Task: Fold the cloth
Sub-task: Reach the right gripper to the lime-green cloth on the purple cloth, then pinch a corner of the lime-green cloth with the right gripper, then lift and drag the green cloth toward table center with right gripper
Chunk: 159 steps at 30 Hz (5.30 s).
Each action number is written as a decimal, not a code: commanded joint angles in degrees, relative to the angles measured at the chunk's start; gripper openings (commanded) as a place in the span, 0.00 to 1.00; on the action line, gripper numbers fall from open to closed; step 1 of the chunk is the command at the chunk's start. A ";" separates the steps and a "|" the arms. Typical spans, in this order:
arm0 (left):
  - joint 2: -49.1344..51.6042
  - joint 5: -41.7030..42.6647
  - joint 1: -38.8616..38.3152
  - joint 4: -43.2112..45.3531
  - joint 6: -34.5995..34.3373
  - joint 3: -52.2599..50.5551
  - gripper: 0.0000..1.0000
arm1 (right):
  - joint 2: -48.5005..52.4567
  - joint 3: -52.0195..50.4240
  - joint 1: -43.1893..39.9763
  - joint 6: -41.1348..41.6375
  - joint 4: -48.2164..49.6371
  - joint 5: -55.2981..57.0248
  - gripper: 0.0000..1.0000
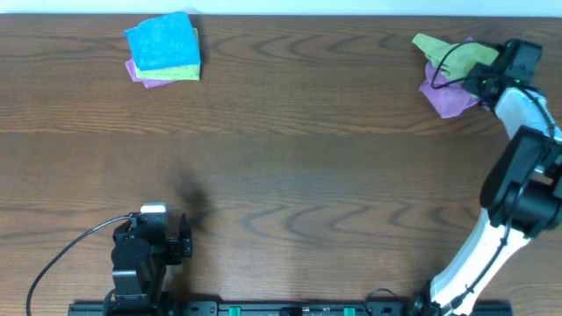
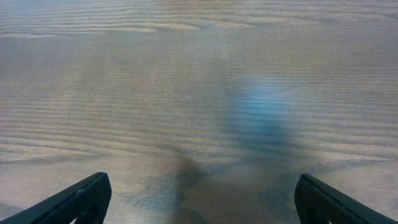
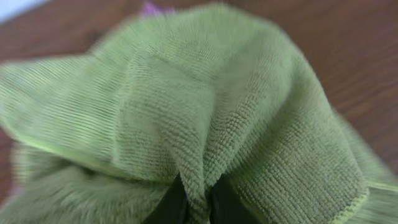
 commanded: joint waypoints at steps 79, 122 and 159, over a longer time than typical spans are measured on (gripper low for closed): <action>-0.37 -0.50 0.35 -0.61 -0.44 -0.42 0.96 | -57.64 0.66 23.91 -9.75 -54.18 3.67 0.01; -0.37 3.21 0.35 -0.66 -3.34 -0.33 0.95 | -18.73 0.66 29.42 4.83 -23.34 -9.75 0.78; -0.37 8.87 0.35 0.42 -18.47 -0.26 0.95 | -8.09 -8.59 41.38 1.33 -41.33 -9.03 0.67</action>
